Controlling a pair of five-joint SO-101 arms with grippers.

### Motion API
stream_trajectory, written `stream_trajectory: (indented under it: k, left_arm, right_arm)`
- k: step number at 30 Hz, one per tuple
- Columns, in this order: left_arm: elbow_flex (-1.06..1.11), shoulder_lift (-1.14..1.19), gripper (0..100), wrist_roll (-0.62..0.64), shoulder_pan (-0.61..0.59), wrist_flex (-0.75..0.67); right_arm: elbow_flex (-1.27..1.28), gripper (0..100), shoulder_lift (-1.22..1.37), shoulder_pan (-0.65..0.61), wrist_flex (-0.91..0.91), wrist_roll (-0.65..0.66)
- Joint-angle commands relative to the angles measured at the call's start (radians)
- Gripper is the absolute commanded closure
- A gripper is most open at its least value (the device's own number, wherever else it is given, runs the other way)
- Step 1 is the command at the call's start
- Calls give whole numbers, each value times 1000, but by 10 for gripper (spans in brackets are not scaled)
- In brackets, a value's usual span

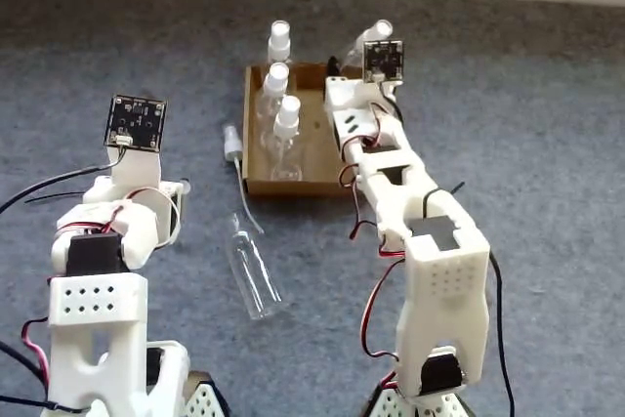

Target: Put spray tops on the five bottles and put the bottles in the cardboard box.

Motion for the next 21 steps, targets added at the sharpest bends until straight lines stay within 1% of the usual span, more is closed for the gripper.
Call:
stream_trajectory:
  k: [1,10,18,21]
  left_arm:
    - [-12,-21,828,-11,-8,-20]
    - [-12,-21,828,-11,-8,-20]
    - [-12,-21,828,-11,-8,-20]
    - [-12,-21,828,-11,-8,-20]
  right_arm:
    - [-58,693,-85,18,5,14]
    - [-99,693,-182,15,165,9]
    - [-226,693,-182,13,302,9]
    - [-309,693,-182,13,394,9]
